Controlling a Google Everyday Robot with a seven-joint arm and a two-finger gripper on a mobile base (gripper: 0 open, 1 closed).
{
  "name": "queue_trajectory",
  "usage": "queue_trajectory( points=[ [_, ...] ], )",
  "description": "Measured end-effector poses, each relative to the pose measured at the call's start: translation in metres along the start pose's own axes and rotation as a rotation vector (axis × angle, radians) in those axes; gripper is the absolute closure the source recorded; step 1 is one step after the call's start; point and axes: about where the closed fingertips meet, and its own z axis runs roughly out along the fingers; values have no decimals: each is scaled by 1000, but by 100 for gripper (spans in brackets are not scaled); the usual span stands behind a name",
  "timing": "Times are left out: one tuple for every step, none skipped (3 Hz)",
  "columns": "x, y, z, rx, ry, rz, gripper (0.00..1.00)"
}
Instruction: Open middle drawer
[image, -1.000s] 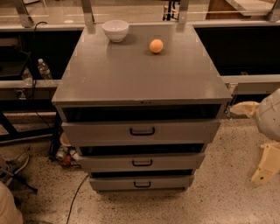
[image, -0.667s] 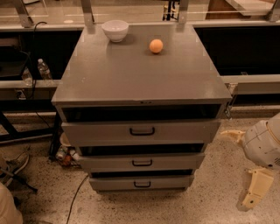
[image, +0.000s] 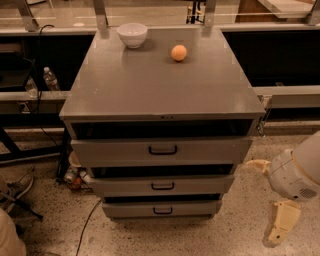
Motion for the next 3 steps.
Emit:
queue_trajectory(
  points=[
    [14, -6, 52, -45, -23, 0, 0],
    [21, -18, 102, -31, -34, -22, 0],
    [23, -36, 145, 10, -75, -31, 0]
  ],
)
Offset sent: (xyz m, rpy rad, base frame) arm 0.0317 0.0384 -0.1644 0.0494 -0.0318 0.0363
